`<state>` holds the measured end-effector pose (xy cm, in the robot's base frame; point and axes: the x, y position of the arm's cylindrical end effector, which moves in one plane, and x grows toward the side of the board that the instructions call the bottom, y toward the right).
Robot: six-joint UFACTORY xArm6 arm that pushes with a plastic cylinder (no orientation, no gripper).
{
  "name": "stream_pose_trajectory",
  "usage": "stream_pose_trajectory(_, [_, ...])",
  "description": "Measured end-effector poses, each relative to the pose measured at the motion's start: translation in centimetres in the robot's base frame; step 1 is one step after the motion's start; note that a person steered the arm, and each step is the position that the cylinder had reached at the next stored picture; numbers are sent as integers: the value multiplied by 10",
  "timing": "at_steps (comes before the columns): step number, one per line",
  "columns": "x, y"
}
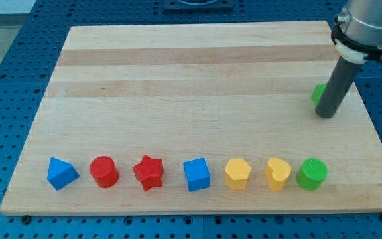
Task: Move the green circle a bit left
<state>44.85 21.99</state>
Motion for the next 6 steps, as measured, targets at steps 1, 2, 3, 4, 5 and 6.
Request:
stream_pose_trajectory(1, [-13,0])
stream_pose_trajectory(2, [4,2])
stream_pose_trajectory(3, [56,7])
stream_pose_trajectory(4, [106,7])
stream_pose_trajectory(5, [130,-4])
stream_pose_trajectory(6, [149,-34])
